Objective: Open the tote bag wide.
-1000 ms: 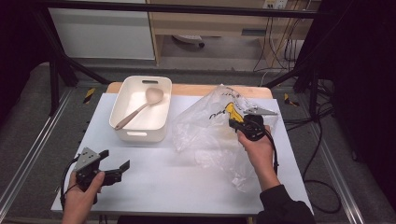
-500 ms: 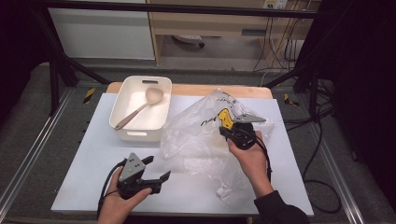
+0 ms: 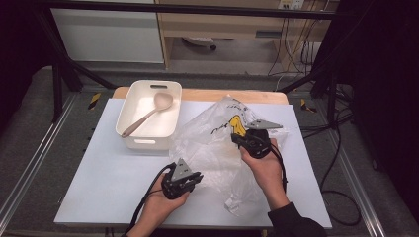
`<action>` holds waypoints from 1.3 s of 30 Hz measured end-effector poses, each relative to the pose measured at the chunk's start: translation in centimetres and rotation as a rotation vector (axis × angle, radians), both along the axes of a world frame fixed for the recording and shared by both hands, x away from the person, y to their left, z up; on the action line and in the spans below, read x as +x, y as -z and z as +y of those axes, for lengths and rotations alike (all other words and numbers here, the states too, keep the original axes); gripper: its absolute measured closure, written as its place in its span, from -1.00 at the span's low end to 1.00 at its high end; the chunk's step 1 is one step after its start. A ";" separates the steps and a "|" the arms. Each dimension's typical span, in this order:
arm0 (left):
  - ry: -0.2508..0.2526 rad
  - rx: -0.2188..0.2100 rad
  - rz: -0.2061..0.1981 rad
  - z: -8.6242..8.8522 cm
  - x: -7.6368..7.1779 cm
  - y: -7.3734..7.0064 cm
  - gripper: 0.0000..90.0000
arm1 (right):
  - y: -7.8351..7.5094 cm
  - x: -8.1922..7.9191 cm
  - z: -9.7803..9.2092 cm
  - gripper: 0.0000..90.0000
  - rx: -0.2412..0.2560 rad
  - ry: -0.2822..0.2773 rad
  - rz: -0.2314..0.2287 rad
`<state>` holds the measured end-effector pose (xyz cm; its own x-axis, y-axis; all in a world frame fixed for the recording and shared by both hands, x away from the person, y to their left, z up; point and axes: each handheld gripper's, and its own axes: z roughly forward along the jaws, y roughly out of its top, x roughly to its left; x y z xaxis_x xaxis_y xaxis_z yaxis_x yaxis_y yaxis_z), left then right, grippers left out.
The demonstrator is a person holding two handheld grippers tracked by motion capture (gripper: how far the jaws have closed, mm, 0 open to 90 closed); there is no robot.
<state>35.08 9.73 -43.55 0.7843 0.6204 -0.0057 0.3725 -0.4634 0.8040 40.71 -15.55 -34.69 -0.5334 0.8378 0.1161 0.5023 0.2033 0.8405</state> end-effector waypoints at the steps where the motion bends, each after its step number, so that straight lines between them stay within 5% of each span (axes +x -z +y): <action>1: -0.003 0.007 0.020 -0.2 0.6 0.5 0.90 | -0.2 -0.2 -0.1 1.00 0.000 0.000 -0.002; 4: 0.008 0.053 0.061 -0.8 1.8 1.7 0.97 | -0.6 -0.7 -0.2 1.00 -0.010 -0.002 -0.011; 10: 0.045 0.109 0.034 -1.2 2.2 2.0 1.00 | -1.6 -1.0 -0.6 1.00 -0.003 0.002 -0.011; 18: 0.101 0.083 0.041 -1.0 3.4 2.1 1.00 | -4.0 -1.2 -1.5 1.00 0.015 0.017 -0.041; 21: 0.131 0.109 0.033 -1.2 3.8 2.0 1.00 | -5.2 -0.5 -1.6 1.00 0.020 0.028 -0.057; 30: 0.134 0.098 0.022 -1.2 3.9 2.2 1.00 | -7.7 2.2 -1.3 1.00 -0.001 0.039 -0.047; 39: 0.141 0.110 0.000 -1.4 3.9 2.1 1.00 | -9.0 3.2 -2.2 1.00 0.011 0.065 -0.053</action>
<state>38.94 8.36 -45.67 0.8635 0.5012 0.0562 0.2975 -0.5962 0.7457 43.95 -17.77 -25.66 -0.4839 0.8695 0.0987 0.4691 0.1626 0.8681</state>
